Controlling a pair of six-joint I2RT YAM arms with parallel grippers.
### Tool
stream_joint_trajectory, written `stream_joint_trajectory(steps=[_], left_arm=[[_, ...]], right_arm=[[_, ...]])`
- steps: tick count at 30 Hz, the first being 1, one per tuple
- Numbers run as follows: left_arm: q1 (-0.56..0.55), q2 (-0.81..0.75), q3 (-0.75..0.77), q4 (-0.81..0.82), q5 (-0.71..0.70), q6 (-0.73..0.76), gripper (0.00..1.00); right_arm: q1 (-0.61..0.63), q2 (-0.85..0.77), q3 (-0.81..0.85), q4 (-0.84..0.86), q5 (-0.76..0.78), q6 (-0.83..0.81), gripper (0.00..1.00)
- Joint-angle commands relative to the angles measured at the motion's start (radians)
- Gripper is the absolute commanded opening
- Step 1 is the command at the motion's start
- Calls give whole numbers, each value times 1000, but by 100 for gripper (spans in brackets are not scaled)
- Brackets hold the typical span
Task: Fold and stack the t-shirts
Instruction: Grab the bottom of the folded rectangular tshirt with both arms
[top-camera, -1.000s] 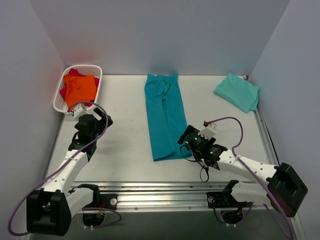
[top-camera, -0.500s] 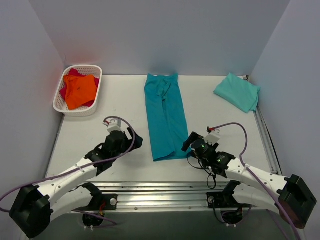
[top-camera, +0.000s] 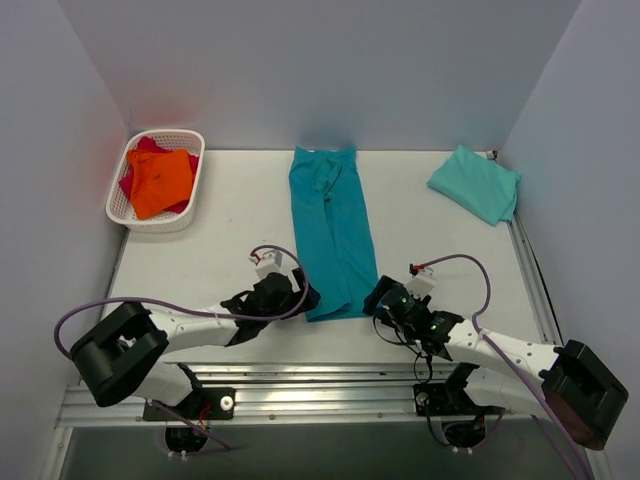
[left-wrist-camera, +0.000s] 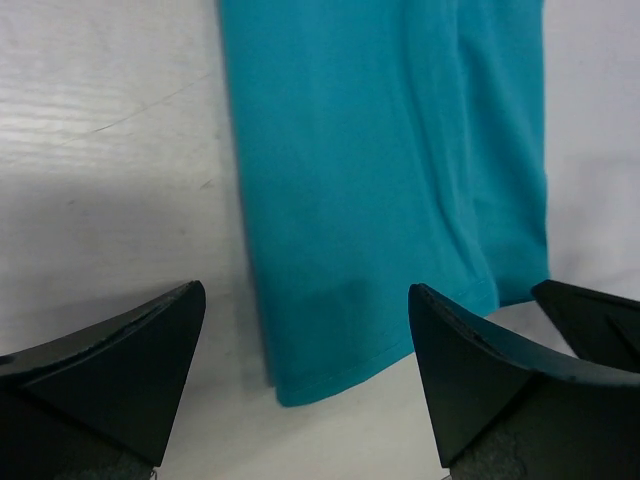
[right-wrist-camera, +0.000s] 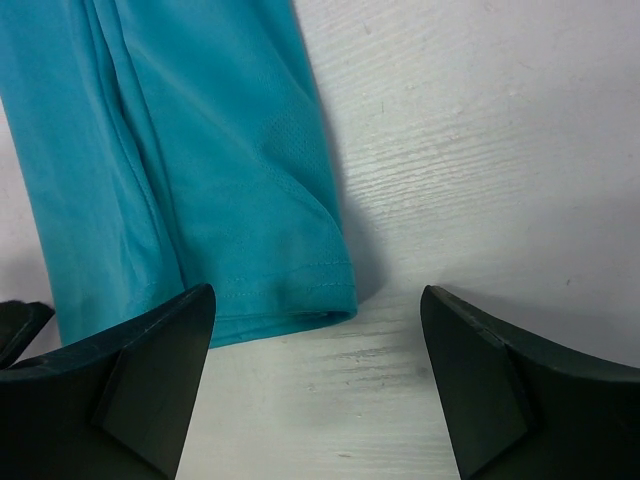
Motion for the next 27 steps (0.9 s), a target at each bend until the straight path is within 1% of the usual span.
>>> stream_joint_trajectory(steps=[1,3,4,7,9,14,19,24,27], left_arm=[[-14,108,20,105,48,-39,94],[-20,139,28,160,77,-48,94],[-20,163,34,170,89,-49,93],[-30,169,49,167,111,-54,91],[-40,154,56,128,114,-55,91],[-63,54,59,-7,89,-49,90],[-72,-44,33,-83,77,-58,90],[-84,-41,-4,-61,63,-80,90],[-86,-15,-16,-5,81,-101,90]], right_arm=[[6,8,10,27,15,4,79],[6,11,19,18,22,-2,79],[5,13,22,16,27,-4,79],[3,8,25,13,30,-7,75],[3,5,27,10,30,-8,75],[2,2,24,9,33,-8,71],[2,9,22,13,32,-5,70],[2,11,21,18,33,-7,69],[0,19,24,19,33,-7,68]])
